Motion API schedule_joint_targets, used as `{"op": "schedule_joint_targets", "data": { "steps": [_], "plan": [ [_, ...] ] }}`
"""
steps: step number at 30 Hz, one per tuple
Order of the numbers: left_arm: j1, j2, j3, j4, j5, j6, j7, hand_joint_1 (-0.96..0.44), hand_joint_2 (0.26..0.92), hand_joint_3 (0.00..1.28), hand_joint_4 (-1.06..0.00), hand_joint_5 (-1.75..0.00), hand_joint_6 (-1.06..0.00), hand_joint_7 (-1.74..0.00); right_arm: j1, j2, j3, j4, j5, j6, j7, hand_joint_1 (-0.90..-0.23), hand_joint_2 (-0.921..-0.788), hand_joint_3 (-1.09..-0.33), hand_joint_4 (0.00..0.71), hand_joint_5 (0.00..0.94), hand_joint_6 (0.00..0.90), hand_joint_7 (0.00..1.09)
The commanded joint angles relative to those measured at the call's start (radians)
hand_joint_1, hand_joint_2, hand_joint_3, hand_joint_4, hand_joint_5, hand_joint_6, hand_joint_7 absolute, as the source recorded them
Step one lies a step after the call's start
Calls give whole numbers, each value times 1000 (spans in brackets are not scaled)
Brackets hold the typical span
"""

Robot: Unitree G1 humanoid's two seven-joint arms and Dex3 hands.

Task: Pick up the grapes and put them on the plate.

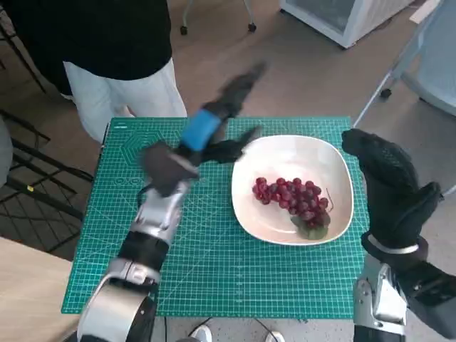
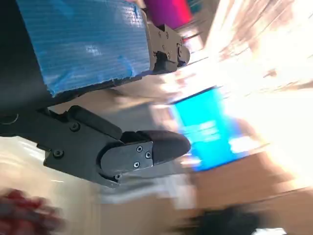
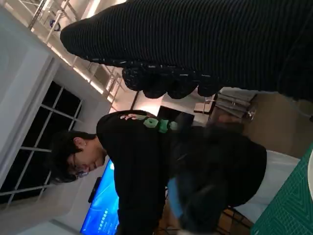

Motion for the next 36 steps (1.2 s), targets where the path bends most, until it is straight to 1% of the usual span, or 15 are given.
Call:
{"op": "schedule_joint_targets", "data": {
  "steps": [1,5,8,13,17,23,27,36],
  "plan": [
    [97,-6,58,-80,-128,-29,-116,-760,921,619,-21,-4,-178,-1,4,2,5,8,7,15,1,-518,-921,-563,306,0,103,372],
    [156,-4,92,-127,-214,16,-189,-747,921,593,-43,-12,-184,-4,1,1,6,11,9,14,5,-519,-921,-564,306,0,103,372],
    [199,-4,110,-164,-247,35,-211,-739,921,539,-72,-21,-208,-16,-6,0,8,18,10,11,9,-520,-921,-566,306,0,104,372],
    [245,-9,133,-192,-274,23,-240,-724,921,453,-101,-22,-234,-25,-21,2,9,43,13,5,18,-517,-921,-572,305,0,103,372],
    [270,-17,143,-216,-286,6,-252,-704,921,414,-116,-21,-236,-22,-35,3,9,68,19,-2,29,-518,-921,-574,302,0,104,373],
    [293,-19,152,-221,-272,-36,-262,-681,921,393,-122,-16,-236,-20,-54,2,4,98,32,-8,47,-523,-921,-574,302,1,105,375],
    [298,-18,153,-209,-263,-59,-266,-677,921,388,-123,-13,-238,-20,-66,3,1,118,38,-13,56,-525,-921,-569,307,3,110,379],
    [303,-8,153,-195,-245,-74,-260,-665,921,407,-135,-12,-247,-21,-86,8,0,155,46,-36,71,-524,-921,-560,315,6,120,390]
  ]
}}
